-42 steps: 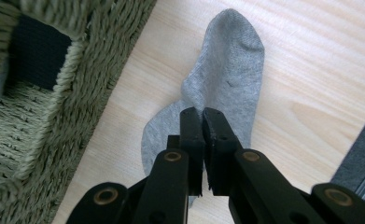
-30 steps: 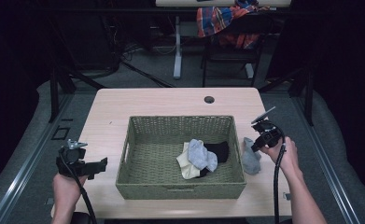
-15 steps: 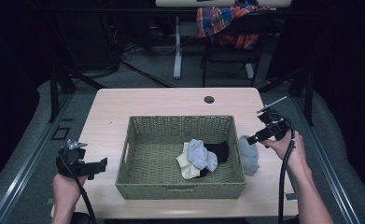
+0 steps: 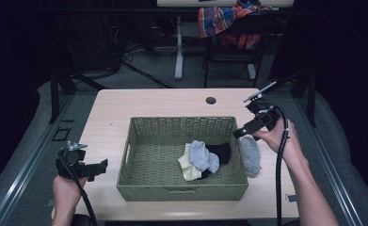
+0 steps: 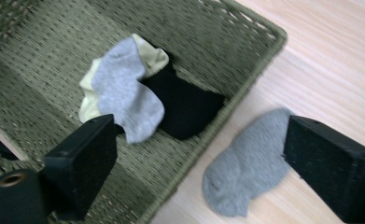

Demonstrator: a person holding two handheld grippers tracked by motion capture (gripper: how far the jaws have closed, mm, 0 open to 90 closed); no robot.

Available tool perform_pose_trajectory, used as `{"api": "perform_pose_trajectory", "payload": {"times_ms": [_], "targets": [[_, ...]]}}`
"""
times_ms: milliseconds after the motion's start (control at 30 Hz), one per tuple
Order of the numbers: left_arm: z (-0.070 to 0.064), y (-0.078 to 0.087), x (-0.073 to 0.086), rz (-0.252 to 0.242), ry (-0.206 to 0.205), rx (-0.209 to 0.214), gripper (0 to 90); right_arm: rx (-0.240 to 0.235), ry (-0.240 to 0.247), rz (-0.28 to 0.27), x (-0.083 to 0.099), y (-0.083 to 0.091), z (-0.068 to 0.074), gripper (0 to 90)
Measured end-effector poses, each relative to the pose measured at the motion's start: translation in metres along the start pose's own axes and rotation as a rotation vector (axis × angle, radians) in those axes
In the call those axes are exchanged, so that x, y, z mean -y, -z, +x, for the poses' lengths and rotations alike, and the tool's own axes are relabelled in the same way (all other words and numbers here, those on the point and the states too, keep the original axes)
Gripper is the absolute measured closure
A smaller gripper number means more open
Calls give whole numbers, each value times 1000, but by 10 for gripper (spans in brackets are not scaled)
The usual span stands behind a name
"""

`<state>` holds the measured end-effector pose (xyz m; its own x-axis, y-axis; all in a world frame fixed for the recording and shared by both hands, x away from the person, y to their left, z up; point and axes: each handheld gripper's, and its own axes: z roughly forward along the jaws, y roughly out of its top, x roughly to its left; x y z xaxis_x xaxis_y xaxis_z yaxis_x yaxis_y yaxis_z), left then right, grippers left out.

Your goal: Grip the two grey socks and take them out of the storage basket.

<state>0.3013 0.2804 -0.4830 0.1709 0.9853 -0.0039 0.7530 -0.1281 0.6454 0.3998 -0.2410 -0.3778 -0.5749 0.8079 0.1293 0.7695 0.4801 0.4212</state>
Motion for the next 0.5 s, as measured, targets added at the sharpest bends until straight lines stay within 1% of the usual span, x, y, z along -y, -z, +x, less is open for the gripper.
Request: {"api": "perform_pose_trajectory", "payload": {"times_ms": [100,167,200,267,367,433,467,500], "targets": [[-1,0,-1,-3,-4,1,5,-18,8,1,-6,-4,6,34],[-1,-1,-1,-3,-3,1,5,-31,21,14,-11,-8,10,12],[-1,0,-1,-3,-4,0,5,-37,19,7,-13,-12,13,3],[-1,0,0,-2,-2,0,5,-43,41,22,-16,-17,17,0],[-1,-1,-1,-5,-2,-1,5,-72,45,19,-21,-26,22,0],[-1,-1,-1,-5,-2,1,5,-79,55,27,-23,-32,26,0],[-1,-1,-1,-5,-2,1,5,-79,55,27,-23,-32,26,0],[-2,-1,-1,-4,-4,2,5,-84,68,40,-25,-34,27,0]]}}
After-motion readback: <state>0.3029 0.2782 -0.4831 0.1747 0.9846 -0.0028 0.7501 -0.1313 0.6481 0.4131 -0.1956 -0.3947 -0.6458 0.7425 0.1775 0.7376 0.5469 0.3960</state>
